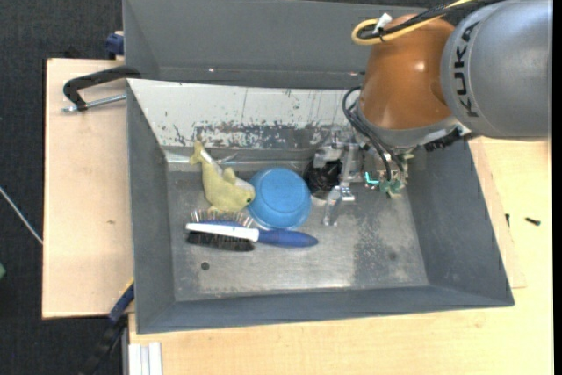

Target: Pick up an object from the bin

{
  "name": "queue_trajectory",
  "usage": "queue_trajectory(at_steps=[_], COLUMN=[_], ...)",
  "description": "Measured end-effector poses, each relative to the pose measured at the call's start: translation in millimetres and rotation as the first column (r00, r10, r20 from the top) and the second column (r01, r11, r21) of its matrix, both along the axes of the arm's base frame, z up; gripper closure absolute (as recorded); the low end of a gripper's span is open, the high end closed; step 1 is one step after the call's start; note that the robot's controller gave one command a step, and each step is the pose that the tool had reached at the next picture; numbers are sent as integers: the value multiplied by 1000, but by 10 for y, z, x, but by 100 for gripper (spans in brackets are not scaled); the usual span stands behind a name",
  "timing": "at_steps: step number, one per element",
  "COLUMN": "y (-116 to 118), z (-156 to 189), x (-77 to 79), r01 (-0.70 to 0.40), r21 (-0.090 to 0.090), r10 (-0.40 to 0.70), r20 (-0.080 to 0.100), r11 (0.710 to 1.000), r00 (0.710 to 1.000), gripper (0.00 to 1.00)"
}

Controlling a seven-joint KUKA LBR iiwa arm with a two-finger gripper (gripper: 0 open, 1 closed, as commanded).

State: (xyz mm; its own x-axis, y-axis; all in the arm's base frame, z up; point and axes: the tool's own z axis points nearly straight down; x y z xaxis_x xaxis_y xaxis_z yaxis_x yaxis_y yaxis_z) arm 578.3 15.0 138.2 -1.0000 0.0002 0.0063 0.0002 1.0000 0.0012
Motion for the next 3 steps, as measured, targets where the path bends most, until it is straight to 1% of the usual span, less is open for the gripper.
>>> queue_trajectory(at_steps=[1,2,3], y=[-191,-212,-21], z=[-453,-467,760], x=[246,217,77], r01=[55,54,5], r21=[5,-1,0], r10=[-55,-54,-5], r20=[26,19,21], r11=[998,999,1000], r00=[998,998,1000], gripper=[0,100,100])
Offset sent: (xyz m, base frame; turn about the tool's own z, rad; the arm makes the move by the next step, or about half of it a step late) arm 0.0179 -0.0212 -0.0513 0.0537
